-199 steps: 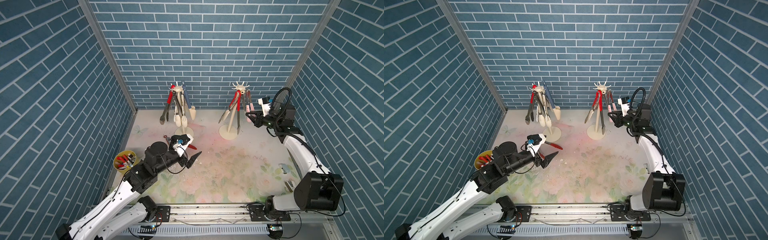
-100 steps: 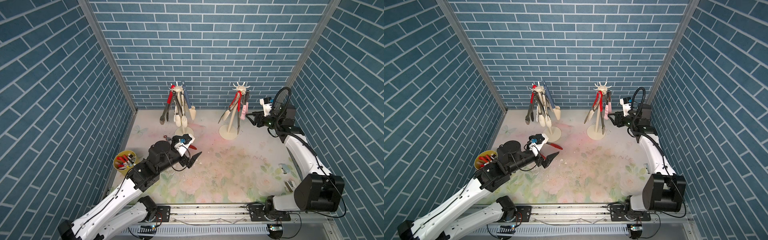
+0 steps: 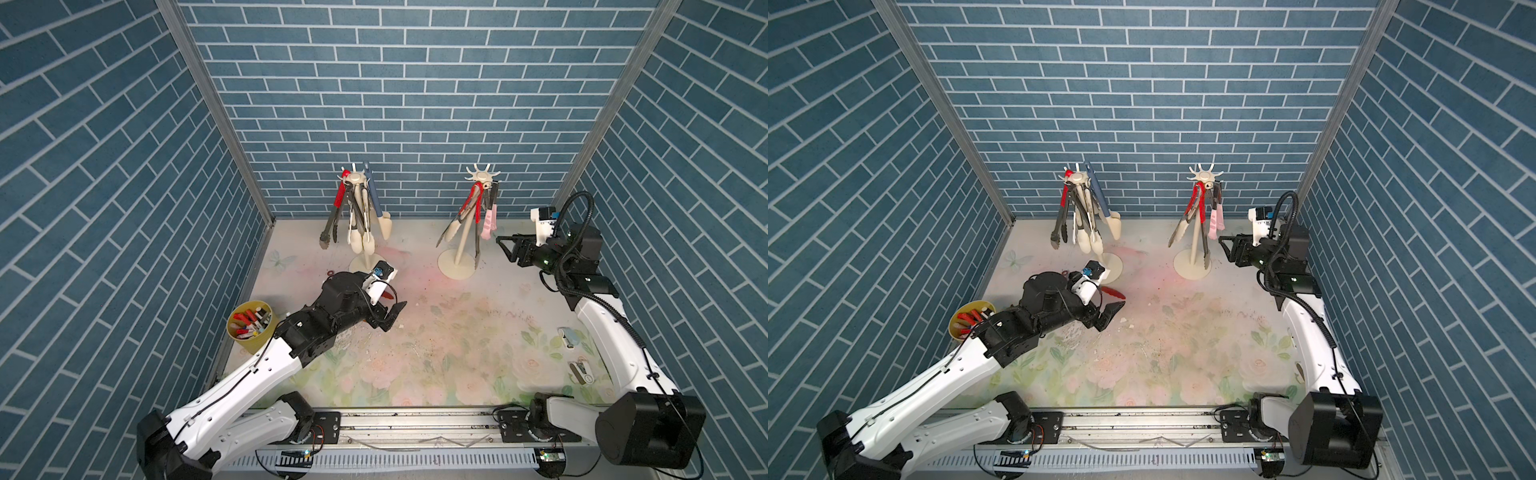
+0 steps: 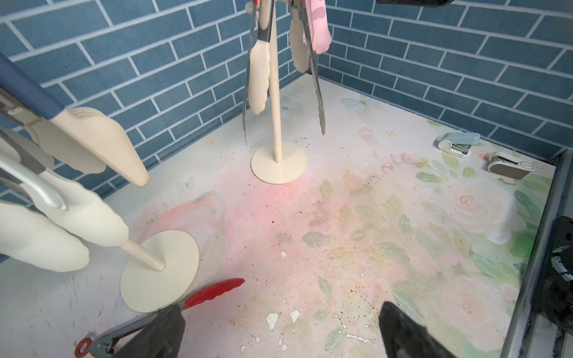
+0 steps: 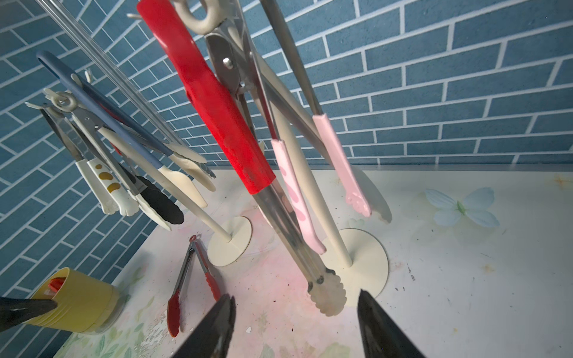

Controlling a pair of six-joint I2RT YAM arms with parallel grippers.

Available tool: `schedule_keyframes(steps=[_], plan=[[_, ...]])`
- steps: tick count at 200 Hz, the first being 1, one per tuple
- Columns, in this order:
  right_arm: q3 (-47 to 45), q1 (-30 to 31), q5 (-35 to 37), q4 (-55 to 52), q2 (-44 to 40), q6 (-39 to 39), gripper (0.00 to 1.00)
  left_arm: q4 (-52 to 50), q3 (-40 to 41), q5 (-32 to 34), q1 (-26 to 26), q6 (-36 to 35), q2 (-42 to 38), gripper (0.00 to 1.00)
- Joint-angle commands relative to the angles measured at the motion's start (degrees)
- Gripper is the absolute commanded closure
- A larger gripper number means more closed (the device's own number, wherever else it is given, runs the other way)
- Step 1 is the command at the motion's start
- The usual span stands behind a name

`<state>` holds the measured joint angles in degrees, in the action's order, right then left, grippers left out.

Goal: Hang food tongs on kitchen utensil racks
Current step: Hang the food tongs on the rack.

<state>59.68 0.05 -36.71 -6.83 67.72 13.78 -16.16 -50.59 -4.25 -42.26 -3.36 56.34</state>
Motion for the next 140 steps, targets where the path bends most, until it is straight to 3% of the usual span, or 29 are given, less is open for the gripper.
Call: schedule_keyframes(steps=[1,49,140], plan=[[-1.57,0.14,-3.46,1.14,-3.85,2.30,0.36,-0.55,-0.92,1.70,0.25,2.11,0.58,0.01],[-6.99,2.56,-6.95,0.47,-13.52,2.04,0.25,-2.94,-1.49,5.00,0.91,5.52,2.46,0.01],[-10.80,9.95,-7.57,-7.44,-24.56,0.81,0.10,-6.42,7.70,10.20,8.67,24.42,1.50,0.01]])
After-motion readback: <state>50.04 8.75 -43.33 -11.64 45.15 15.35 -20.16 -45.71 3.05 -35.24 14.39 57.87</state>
